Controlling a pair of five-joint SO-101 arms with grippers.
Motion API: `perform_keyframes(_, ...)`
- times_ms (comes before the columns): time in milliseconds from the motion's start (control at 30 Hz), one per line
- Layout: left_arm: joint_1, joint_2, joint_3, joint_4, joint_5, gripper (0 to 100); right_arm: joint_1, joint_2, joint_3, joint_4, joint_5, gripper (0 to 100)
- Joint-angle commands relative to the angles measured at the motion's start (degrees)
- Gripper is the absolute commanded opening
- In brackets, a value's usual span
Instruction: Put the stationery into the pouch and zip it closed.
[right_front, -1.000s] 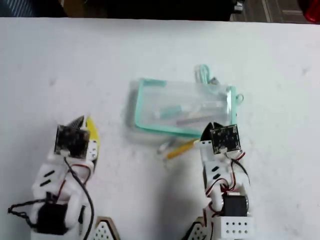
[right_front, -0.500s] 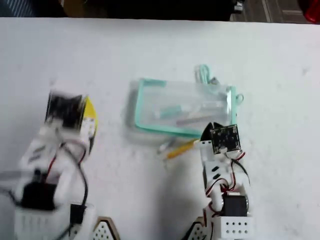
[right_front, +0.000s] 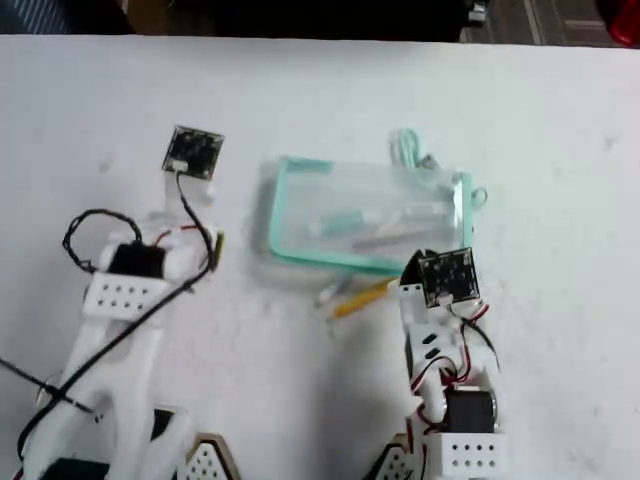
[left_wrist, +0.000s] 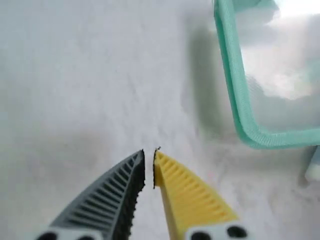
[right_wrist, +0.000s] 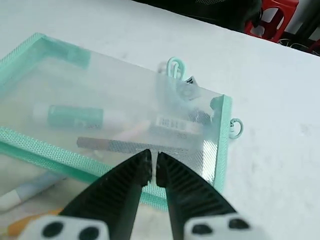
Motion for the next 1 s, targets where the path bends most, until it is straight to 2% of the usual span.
perform_keyframes(0, -0.9, 1.5, -3.1, -1.5, -0.4, 6, 0.5, -0.2, 0.5, 0.1, 0.6, 1.8)
perform_keyframes(167, -2.1, 1.4, -3.0, -1.5, -0.3, 6, -0.2, -0.3, 0.5, 0.2, 0.9, 2.3)
perform_keyframes(333, -1.8, 1.4, -2.8, -1.4, 2.4, 6, -0.7, -0.3, 0.5, 0.3, 0.9, 17.6)
perform_keyframes(367, -1.8, 1.4, -2.8, -1.3, 3.1, 6, -0.7, -0.3, 0.5, -0.1, 1.0, 17.8)
perform_keyframes(533, -1.7, 1.4, -2.8, -1.5, 3.6, 6, -0.7, -0.3, -2.7, -2.3, 4.3, 0.5)
perform_keyframes(600, -1.7, 1.5, -2.8, -1.5, 3.6, 6, -0.8, 0.2, -5.9, -2.0, 4.1, 4.7)
perform_keyframes(800, -2.0, 1.8, -2.7, -1.5, 3.5, 6, -5.1, 3.2, -17.4, 4.1, 6.0, 3.3)
perform_keyframes(967, -2.1, 1.6, -1.9, -1.8, 3.6, 6, -5.6, 20.1, -31.8, 6.0, 5.8, 3.4)
